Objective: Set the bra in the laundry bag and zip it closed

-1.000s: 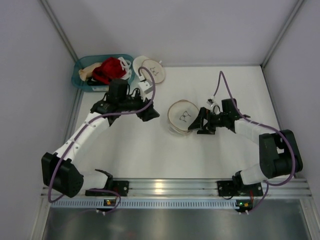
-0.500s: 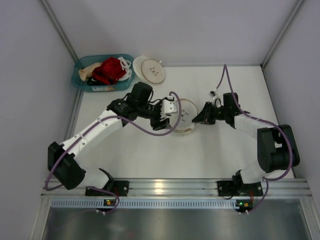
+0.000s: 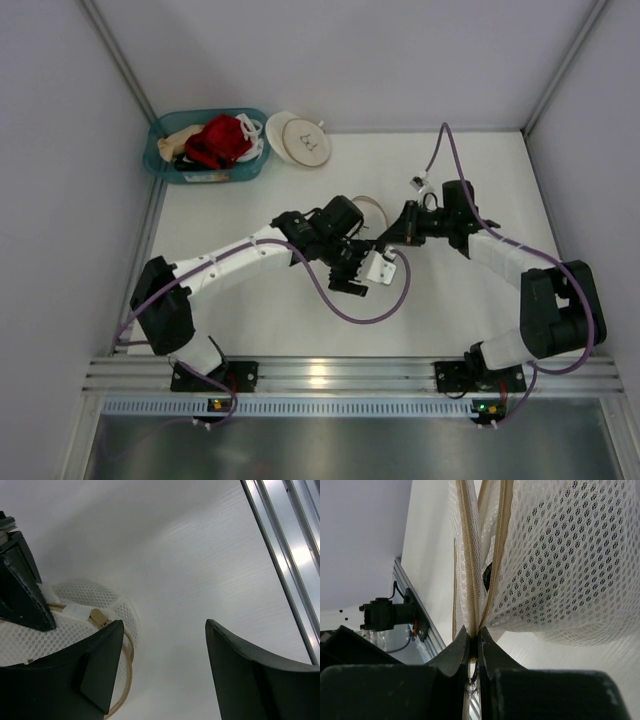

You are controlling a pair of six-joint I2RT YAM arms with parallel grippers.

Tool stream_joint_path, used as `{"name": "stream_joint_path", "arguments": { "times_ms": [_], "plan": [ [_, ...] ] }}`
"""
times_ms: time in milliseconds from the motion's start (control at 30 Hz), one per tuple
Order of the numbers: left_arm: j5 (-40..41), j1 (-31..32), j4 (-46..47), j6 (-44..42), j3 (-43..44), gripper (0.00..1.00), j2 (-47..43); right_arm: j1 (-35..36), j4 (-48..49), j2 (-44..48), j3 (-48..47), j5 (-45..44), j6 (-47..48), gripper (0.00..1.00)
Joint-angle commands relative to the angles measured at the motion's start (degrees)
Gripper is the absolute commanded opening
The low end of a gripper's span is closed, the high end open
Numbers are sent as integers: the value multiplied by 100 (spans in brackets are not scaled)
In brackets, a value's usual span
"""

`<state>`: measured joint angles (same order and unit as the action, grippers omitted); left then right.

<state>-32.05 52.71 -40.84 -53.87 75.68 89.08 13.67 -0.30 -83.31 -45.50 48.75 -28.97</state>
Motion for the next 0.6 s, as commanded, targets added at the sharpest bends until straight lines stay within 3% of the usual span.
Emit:
{"name": "stream_joint_path", "arguments": {
  "times_ms": [0,167,567],
  "plan": [
    [129,55,102,-81,307,72,363,83,47,253,-197,73,76,0],
    [489,55,1137,350,-17,71,391,162,47,315,-162,47,76,0],
    [674,55,1640,290,-246,71,496,215,152,403,-74,143,-38,0]
  ]
}}
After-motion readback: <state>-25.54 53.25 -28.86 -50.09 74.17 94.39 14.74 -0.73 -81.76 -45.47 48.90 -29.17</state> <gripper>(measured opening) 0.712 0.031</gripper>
